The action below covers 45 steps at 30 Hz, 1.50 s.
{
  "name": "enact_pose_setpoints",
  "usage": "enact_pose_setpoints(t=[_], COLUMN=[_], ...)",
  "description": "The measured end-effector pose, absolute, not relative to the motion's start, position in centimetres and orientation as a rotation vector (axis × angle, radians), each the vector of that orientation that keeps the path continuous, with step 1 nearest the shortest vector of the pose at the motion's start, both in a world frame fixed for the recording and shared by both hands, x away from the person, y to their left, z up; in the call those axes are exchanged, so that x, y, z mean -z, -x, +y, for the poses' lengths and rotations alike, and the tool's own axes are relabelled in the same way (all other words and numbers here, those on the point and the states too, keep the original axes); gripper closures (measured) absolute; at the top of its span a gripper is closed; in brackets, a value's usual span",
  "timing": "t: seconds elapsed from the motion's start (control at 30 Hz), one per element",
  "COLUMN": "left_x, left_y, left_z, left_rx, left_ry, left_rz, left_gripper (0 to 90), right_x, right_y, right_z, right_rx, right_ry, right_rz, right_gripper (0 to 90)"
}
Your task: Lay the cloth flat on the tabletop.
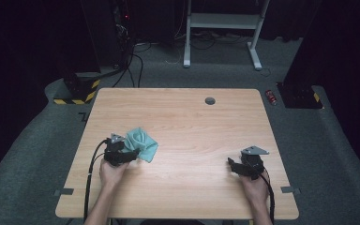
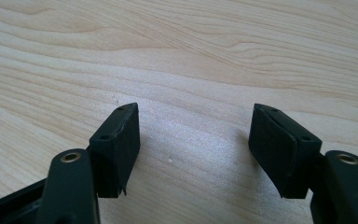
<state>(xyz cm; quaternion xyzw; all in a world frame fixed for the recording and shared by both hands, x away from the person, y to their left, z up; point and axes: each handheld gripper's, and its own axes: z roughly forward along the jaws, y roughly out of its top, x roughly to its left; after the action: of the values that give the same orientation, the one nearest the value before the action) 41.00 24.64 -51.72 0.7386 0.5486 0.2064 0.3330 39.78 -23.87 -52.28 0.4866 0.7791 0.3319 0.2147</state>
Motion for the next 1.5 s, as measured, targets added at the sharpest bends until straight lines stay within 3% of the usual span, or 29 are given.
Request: enact_pose_setpoints(t=[0.23,0.73,1.23,1.5], left_x=[52.0,51.8,52.0,52.0], left_y=[-41.1,-41.5,-41.7,-41.7], left_z=[24.1,22.0,17.9,15.9], left_rx=[-0.627,-0.630,-0.588,-0.561], left_ry=[-1.970,-2.023,-2.048,-2.051], left_rz=[1.434,1.366,1.264,1.244], left_gripper=[40.6,46.0,43.7,38.2], right_x=[52.3,52.3,52.3,52.3], right_y=[-39.8,-39.8,-39.8,-39.8], right_z=[-23.9,-23.9,-23.9,-23.9], right_rx=[-0.920,-0.920,-0.920,-0.920], right_ry=[-1.350,-1.349,-1.346,-1.345], right_rz=[2.161,2.161,2.162,2.162], right_gripper=[33.7,33.7,33.7,33.7])
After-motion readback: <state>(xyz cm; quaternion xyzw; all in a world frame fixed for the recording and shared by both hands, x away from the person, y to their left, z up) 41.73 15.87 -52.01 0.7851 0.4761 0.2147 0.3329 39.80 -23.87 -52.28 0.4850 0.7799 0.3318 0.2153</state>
